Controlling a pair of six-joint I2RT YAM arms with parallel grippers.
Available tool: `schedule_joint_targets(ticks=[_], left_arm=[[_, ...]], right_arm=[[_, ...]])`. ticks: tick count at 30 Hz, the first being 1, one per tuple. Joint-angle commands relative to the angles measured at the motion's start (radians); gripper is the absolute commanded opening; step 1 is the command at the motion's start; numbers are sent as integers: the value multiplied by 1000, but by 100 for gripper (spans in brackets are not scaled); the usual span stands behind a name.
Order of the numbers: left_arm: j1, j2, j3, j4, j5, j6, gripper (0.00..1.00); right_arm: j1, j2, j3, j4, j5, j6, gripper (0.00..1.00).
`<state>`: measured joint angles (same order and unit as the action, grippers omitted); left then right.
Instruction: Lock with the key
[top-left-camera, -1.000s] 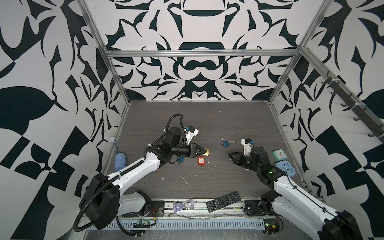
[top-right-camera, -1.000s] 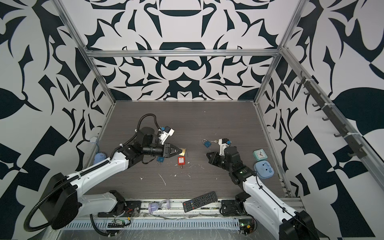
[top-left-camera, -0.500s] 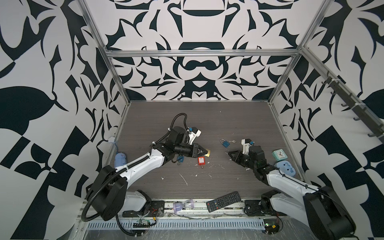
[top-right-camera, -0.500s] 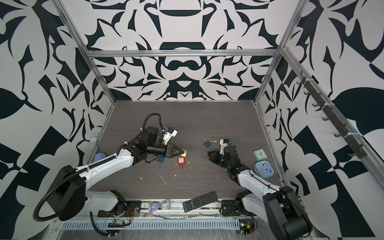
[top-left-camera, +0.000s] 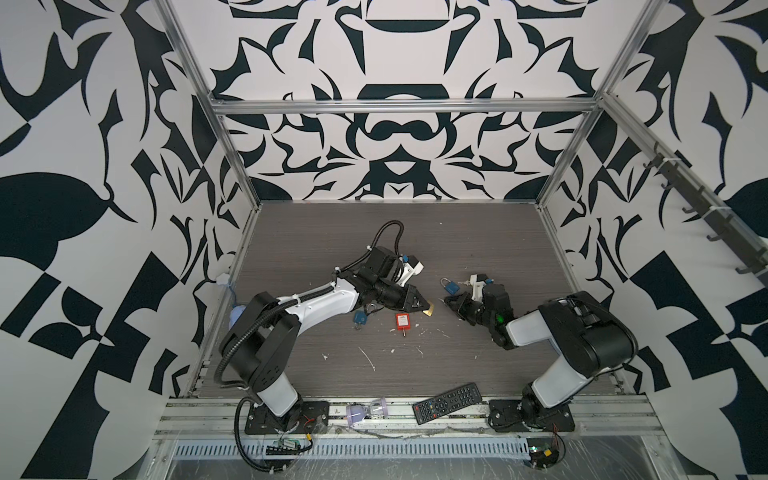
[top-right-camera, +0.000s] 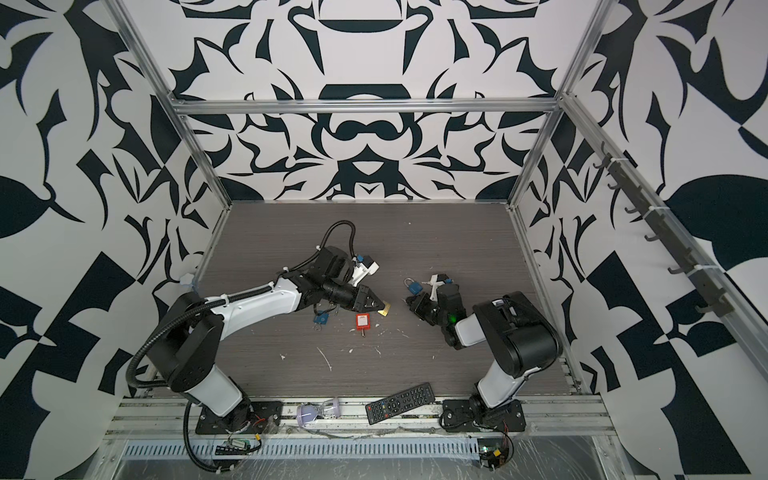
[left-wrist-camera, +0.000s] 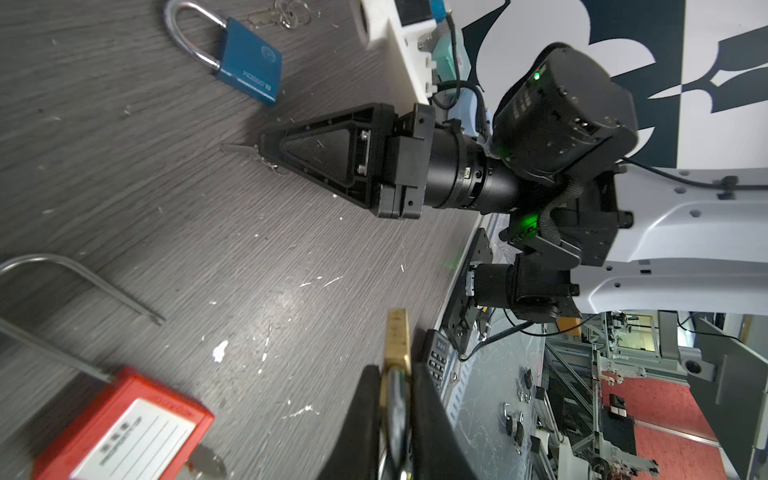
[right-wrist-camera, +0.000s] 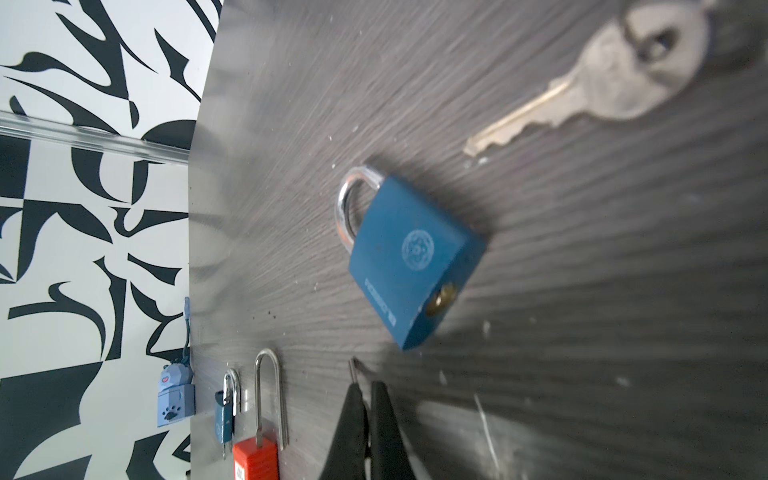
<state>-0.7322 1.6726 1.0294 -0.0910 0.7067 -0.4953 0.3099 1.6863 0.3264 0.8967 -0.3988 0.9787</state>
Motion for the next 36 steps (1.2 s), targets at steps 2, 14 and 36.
schedule_joint_targets(ticks=[2,14,36], left_arm=[[-9,77,72,-82,36,66,0],[-25,302,240,-167,75,154,0],[-27,595,586,-439,42,303,0]], right_arm=[[-2,60,-2,170,13,51,0],[-2,-176,-43,-83,93,-27,37],[-2,-818,-13,-727,140,-149,33]])
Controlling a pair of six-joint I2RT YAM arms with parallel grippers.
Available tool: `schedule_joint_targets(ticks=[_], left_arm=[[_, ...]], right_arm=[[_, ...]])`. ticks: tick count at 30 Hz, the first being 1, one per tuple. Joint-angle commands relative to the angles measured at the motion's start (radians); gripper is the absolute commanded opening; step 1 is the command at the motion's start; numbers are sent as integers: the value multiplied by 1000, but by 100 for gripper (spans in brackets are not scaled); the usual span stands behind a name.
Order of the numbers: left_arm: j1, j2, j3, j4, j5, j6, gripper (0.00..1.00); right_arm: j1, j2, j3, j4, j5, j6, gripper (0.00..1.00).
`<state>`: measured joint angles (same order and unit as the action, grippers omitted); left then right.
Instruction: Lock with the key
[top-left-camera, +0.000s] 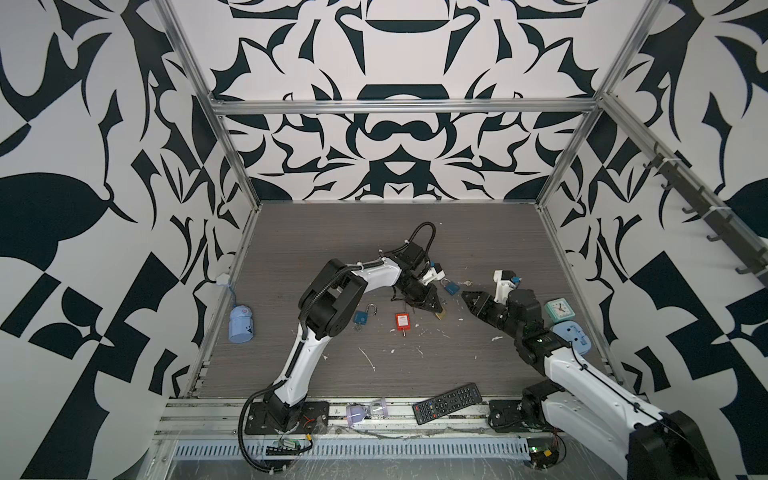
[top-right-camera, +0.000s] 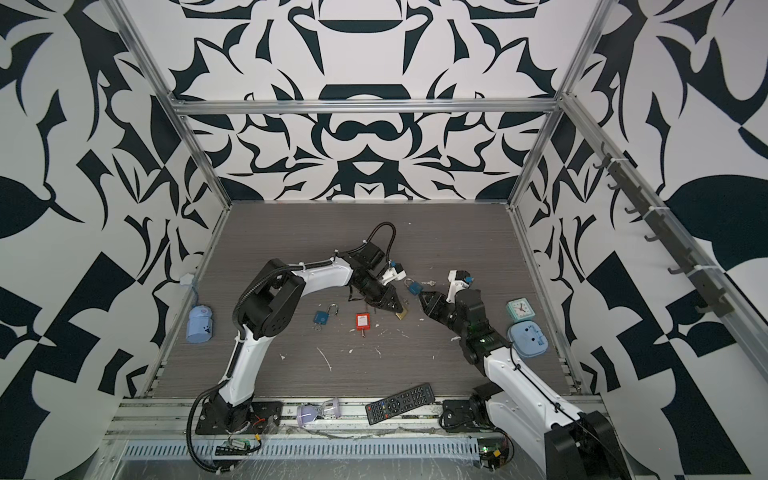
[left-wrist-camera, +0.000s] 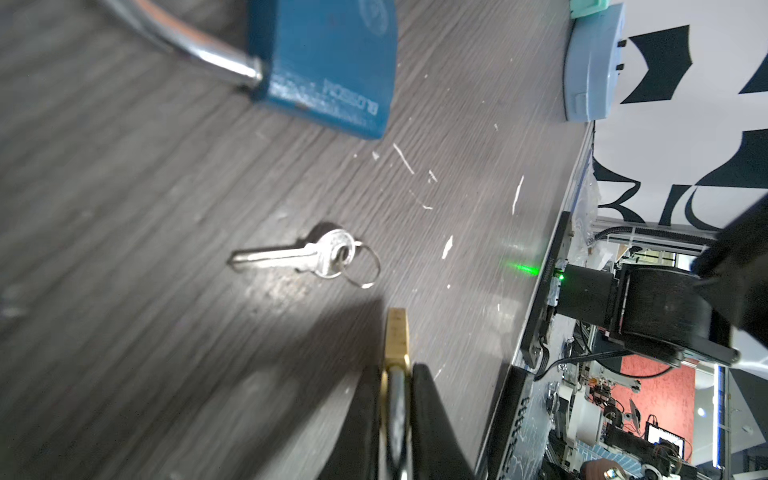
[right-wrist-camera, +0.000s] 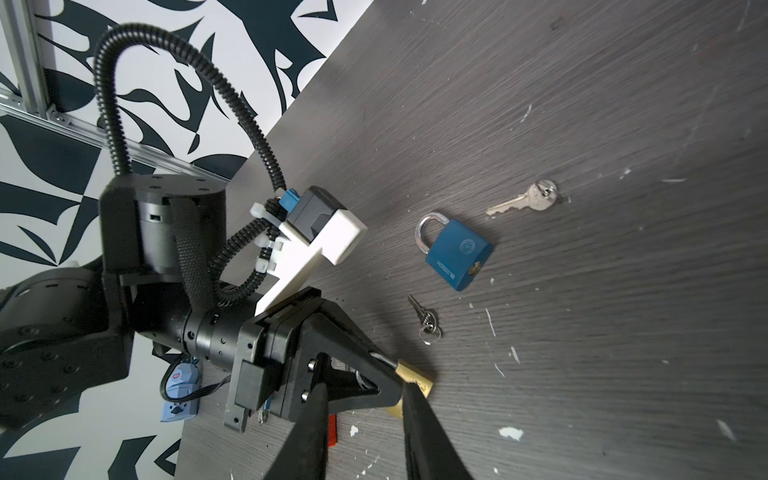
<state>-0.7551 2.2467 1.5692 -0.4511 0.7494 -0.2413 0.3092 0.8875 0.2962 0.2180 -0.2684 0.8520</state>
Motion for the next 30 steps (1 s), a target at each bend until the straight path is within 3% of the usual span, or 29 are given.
schedule_joint_targets(ticks=[1,2,4,6,12,13,14,15,17,18,24,30], left_arm=[[-4,32,69,-105,-8,60,0],[-4,40,88,-121,-16,70,2],[-4,56,115,-144,-42,78,20],[-4,62,137,-164,-58,87,31],[3,44,195,-236,-151,116,41],[6,32,201,-236,-163,115,48],[8,19,203,-231,-182,115,67],[9,6,206,-230,-200,116,72],[13,-34,211,-219,-238,121,93],[14,-53,213,-217,-257,124,98],[16,-248,123,-123,-454,92,99],[10,-539,-205,78,-538,-31,99]], right_arm=[[-1,-21,17,-50,7,-21,33],[-1,-21,16,-52,5,-21,34],[-1,-22,19,-57,6,-21,38],[-1,-31,30,-79,11,-27,43],[-1,-78,78,-167,24,-53,45],[-1,-87,84,-178,24,-53,45],[-1,-97,88,-188,24,-51,45],[-2,-103,96,-202,27,-50,45],[-1,-121,116,-245,26,-60,46],[-1,-126,121,-261,23,-61,47],[4,-115,166,-358,-13,-65,48],[108,-92,210,-407,50,-73,48]])
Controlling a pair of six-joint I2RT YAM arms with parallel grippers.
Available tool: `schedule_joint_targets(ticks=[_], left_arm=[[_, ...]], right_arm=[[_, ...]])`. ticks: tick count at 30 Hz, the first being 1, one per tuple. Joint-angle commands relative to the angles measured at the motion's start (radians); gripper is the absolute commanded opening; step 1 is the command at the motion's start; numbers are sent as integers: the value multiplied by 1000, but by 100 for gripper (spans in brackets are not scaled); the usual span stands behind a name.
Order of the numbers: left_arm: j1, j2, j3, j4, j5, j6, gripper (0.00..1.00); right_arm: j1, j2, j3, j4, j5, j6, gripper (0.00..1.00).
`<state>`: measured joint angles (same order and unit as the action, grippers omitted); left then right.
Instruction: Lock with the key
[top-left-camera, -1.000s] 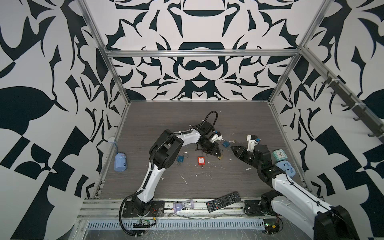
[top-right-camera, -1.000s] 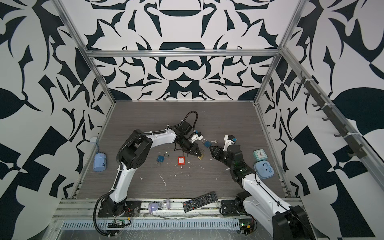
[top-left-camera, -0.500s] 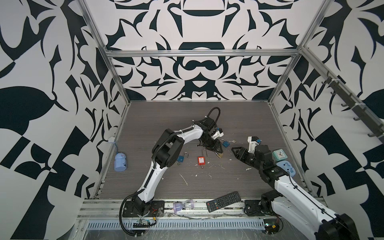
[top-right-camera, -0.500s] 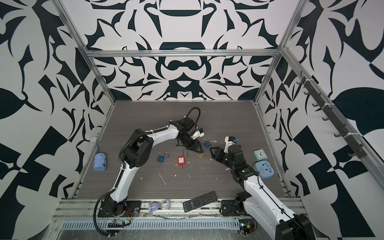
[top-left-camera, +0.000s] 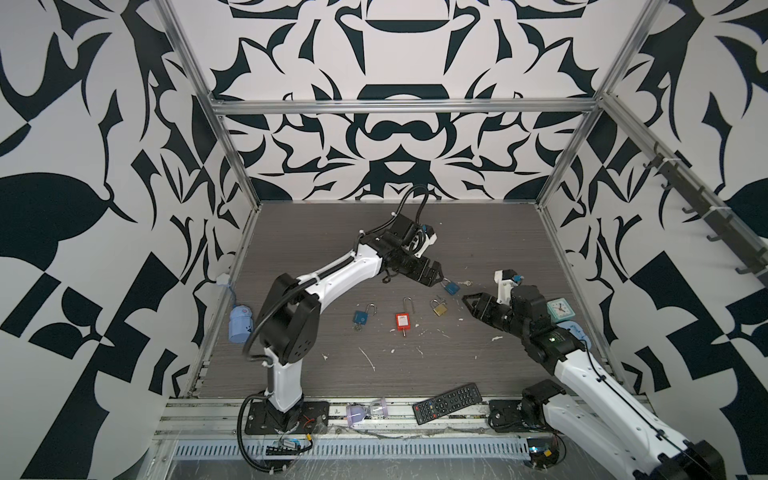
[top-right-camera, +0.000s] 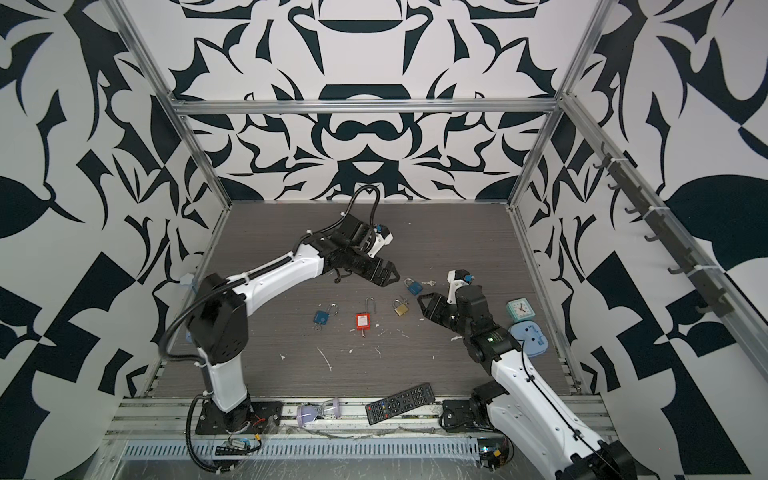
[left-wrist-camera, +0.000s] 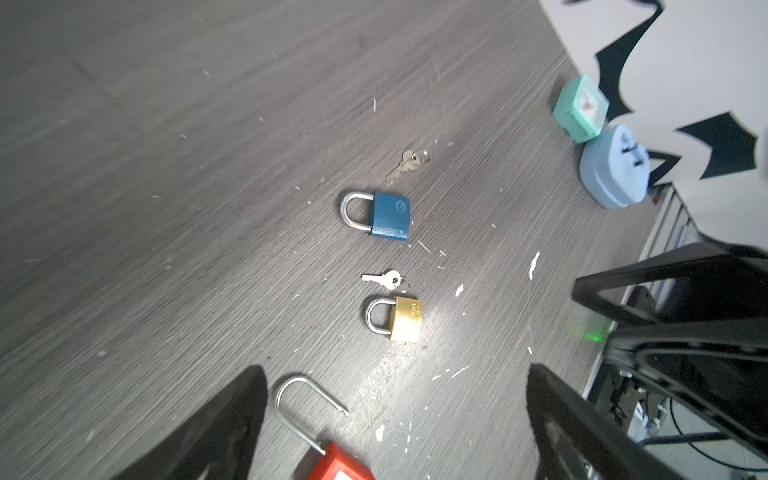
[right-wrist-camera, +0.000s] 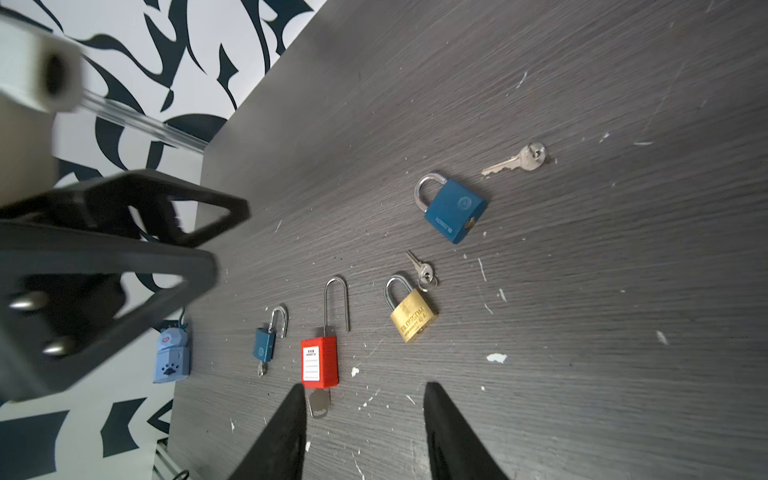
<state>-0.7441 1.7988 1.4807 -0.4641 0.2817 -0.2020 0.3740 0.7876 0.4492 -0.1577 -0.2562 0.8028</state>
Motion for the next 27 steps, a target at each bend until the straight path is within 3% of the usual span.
schedule_joint_targets(ticks=[1,5,11,19,27], left_arm=[[-2,-146,-182,126,-83,-106,99],[-3,-328,-384,206,-95,-247,99],[-3,-504,-548,148,-58,-219,99],[-1,-674,-686,186,-104,-238,99],[-2,-747,-753,236,-47,-284,99]], right_arm=[[74,22,72,-41,60,-29,48],[216,115,137,-86,163,-60,49],[371,288,245,-125,264,-87,54],[454,447,330,-102,313,-70,55],[517,543,396,-121,359,-60,54]])
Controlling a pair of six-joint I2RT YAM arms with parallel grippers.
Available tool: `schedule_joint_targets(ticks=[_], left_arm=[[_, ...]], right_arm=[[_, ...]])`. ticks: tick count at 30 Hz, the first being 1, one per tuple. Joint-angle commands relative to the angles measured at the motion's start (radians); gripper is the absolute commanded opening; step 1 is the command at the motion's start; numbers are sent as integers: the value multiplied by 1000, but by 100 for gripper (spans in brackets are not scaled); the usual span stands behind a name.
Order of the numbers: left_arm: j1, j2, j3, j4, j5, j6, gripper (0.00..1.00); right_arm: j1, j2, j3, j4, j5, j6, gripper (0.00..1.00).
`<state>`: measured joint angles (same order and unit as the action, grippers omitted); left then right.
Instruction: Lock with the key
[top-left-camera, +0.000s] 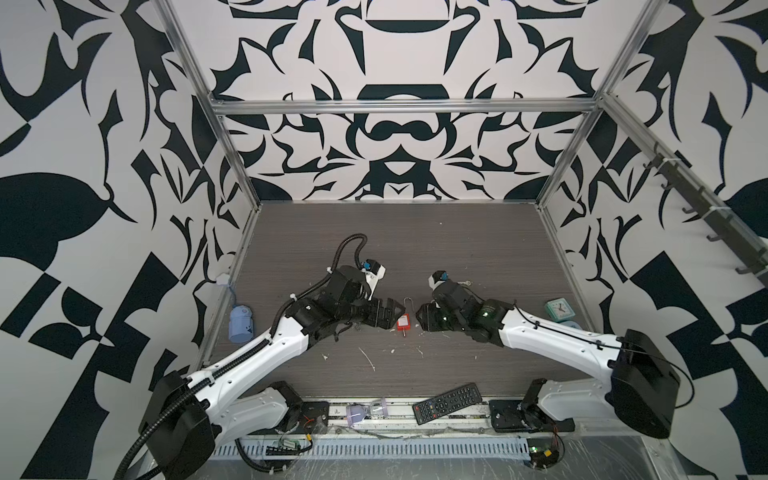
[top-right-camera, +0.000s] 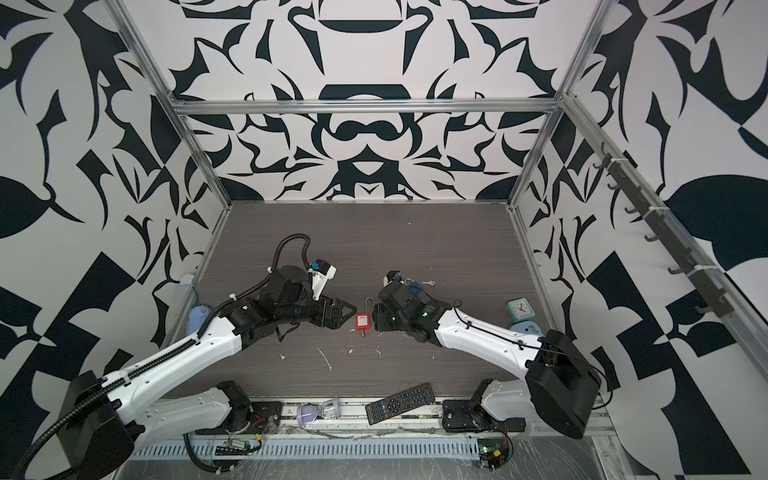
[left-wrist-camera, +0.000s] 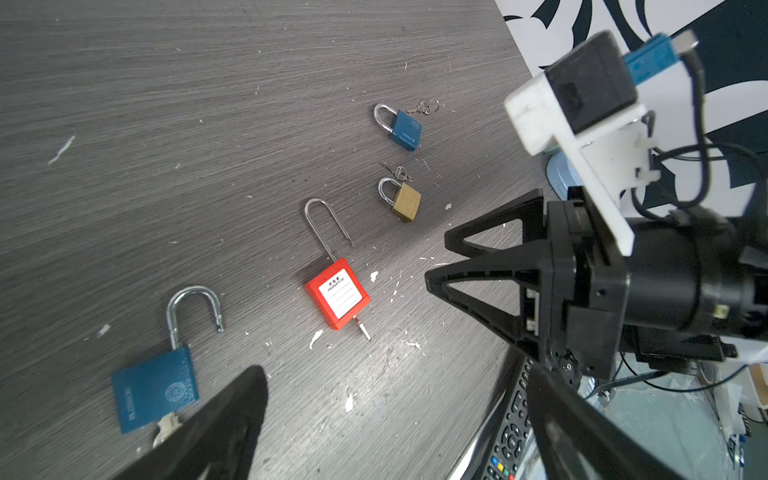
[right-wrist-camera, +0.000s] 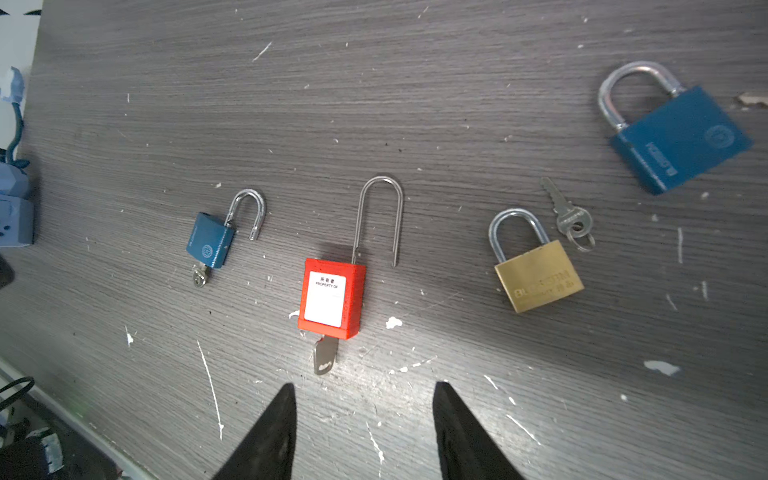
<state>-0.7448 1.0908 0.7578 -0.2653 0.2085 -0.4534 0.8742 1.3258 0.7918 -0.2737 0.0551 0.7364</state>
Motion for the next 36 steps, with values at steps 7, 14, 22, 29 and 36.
schedule_joint_targets(ticks=[7,14,22,29,36], left_arm=[[-1,-88,-36,4,7,-32,99],[-1,-109,-42,-3,0,-39,99],[8,-160,-128,79,15,-86,99],[16,-160,-143,95,28,-103,99],[50,-186,-186,140,62,-150,99]], right_arm=[[42,42,78,-10,71,22,54],[53,80,105,-39,93,22,54],[97,110,135,-108,166,31,57],[121,158,142,-92,181,38,59],[125,200,183,-85,206,8,66]])
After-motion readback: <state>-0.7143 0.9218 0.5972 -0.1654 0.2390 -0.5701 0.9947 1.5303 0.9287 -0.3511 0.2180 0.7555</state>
